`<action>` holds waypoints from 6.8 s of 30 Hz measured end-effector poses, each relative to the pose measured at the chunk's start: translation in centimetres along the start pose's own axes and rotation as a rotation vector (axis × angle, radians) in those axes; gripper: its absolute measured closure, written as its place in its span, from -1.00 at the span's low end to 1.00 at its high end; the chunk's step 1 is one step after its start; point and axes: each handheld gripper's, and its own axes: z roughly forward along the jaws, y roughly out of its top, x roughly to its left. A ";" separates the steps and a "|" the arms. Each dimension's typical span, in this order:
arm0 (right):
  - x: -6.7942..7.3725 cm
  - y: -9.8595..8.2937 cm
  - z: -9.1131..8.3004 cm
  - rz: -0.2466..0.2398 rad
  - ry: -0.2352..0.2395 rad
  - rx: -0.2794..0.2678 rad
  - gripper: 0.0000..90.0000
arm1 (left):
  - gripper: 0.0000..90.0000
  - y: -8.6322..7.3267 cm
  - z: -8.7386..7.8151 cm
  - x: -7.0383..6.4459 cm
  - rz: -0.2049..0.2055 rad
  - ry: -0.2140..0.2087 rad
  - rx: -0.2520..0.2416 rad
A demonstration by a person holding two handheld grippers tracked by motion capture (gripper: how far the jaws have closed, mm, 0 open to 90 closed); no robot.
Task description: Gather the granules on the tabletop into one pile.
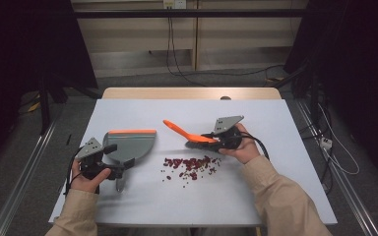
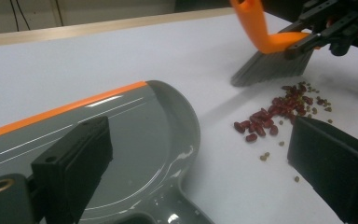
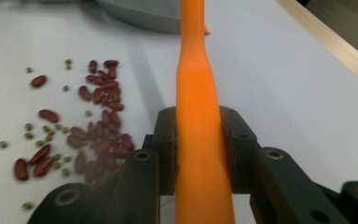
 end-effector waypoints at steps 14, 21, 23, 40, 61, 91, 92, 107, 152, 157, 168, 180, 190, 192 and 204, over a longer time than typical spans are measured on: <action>3.4 0.1 -0.8 -0.014 0.024 -0.020 0.57 | -0.86 0.1 0.0 0.0 -0.004 0.001 -0.007; 3.3 1.7 -1.5 0.054 -0.053 -0.073 0.57 | -0.85 0.1 0.0 0.0 -0.004 0.000 -0.009; 3.4 2.5 -1.6 0.127 -0.089 -0.098 0.57 | -0.86 0.1 0.0 0.0 -0.003 -0.002 -0.010; 11.1 6.2 4.4 0.487 -0.100 -0.232 0.57 | -0.86 0.1 -0.5 0.1 0.002 0.007 -0.015; 11.5 3.0 4.5 0.627 -0.168 -0.136 0.57 | -0.86 0.0 -0.5 -0.1 0.004 0.010 -0.016; 9.0 0.0 0.5 0.657 -0.263 -0.128 0.57 | -0.85 0.0 -0.3 -0.3 0.012 0.008 -0.007; 8.9 -0.1 0.4 0.659 -0.269 -0.129 0.57 | -0.85 0.1 -0.3 -0.3 0.012 0.008 -0.007; 8.5 3.5 1.8 0.669 -0.245 -0.243 0.57 | -0.85 0.1 -0.3 -0.1 0.007 0.007 -0.013; 8.1 0.6 0.8 0.773 -0.356 -0.129 0.57 | -0.85 0.0 -0.1 -0.1 0.000 0.001 -0.010; 7.4 1.4 0.0 0.762 -0.340 -0.175 0.57 | -0.85 0.0 0.0 -0.1 -0.003 0.002 -0.010; 1.5 4.7 1.9 0.454 -0.265 -0.169 0.57 | -0.85 0.0 -0.1 0.2 -0.009 0.006 -0.013; -2.5 3.7 6.2 0.078 -0.048 -0.147 0.57 | -0.85 -0.1 -0.2 0.7 -0.024 0.019 -0.011; -1.7 2.7 5.4 -0.032 0.100 -0.097 0.58 | -0.85 -0.2 -0.4 0.6 -0.025 0.032 -0.006; -1.4 2.4 4.6 -0.049 0.106 -0.088 0.58 | -0.85 -0.2 -0.4 0.6 -0.029 0.034 -0.009; 0.4 0.0 0.8 -0.021 0.110 -0.093 0.58 | -0.85 -0.1 -0.2 0.3 -0.020 0.029 -0.007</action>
